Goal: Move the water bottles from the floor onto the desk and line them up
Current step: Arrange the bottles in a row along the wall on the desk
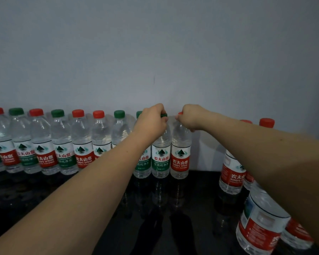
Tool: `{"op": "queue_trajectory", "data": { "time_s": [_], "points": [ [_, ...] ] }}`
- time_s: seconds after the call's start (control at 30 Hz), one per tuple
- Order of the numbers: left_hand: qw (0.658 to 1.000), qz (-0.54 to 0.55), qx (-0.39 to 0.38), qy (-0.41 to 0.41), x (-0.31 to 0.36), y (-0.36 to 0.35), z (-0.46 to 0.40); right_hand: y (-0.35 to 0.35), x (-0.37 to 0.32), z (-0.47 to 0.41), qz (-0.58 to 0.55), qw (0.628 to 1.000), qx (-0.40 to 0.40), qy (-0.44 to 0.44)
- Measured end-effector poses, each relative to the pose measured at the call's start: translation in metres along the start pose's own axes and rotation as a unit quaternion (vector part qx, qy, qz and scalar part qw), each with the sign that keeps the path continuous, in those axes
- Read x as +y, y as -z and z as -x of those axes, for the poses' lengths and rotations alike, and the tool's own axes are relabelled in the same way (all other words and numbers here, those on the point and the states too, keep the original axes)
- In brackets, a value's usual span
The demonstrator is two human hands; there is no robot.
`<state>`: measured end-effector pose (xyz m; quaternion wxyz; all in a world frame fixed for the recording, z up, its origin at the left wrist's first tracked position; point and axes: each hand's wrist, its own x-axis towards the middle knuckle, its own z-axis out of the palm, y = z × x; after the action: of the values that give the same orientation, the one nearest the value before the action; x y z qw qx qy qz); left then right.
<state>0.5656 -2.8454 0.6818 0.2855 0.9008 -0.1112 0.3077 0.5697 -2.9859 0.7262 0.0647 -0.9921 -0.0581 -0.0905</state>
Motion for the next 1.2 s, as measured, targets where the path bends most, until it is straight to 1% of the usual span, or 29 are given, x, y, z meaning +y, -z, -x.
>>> {"op": "queue_trajectory", "data": {
  "time_s": [0.27, 0.57, 0.73, 0.83, 0.9, 1.0, 1.1, 1.2],
  "points": [
    [1.0, 0.01, -0.005, 0.012, 0.002, 0.001, 0.003, -0.001, 0.0, 0.004, -0.011, 1.0, -0.016, 0.012],
    [1.0, 0.021, -0.001, 0.017, 0.002, 0.001, 0.006, -0.012, 0.006, 0.0, -0.053, 0.998, 0.008, 0.019],
    [0.999, 0.003, -0.018, 0.026, 0.007, 0.007, 0.004, -0.005, 0.01, 0.01, -0.067, 0.998, 0.007, 0.015],
    [0.999, -0.021, -0.036, 0.024, 0.022, 0.019, 0.009, 0.019, 0.017, 0.028, -0.056, 0.998, 0.008, 0.012],
    [1.0, -0.015, -0.018, 0.02, 0.037, 0.034, 0.016, 0.041, 0.023, 0.046, -0.039, 0.999, 0.019, 0.016],
    [1.0, -0.028, 0.003, -0.008, 0.063, 0.066, 0.028, 0.07, 0.031, 0.08, -0.023, 0.998, 0.044, 0.038],
    [0.998, -0.041, -0.016, -0.046, 0.095, 0.101, 0.047, 0.095, 0.045, 0.126, -0.013, 0.996, 0.068, 0.058],
    [0.996, -0.048, -0.034, -0.071, 0.125, 0.128, 0.072, 0.113, 0.064, 0.173, -0.007, 0.995, 0.074, 0.061]
  ]
}}
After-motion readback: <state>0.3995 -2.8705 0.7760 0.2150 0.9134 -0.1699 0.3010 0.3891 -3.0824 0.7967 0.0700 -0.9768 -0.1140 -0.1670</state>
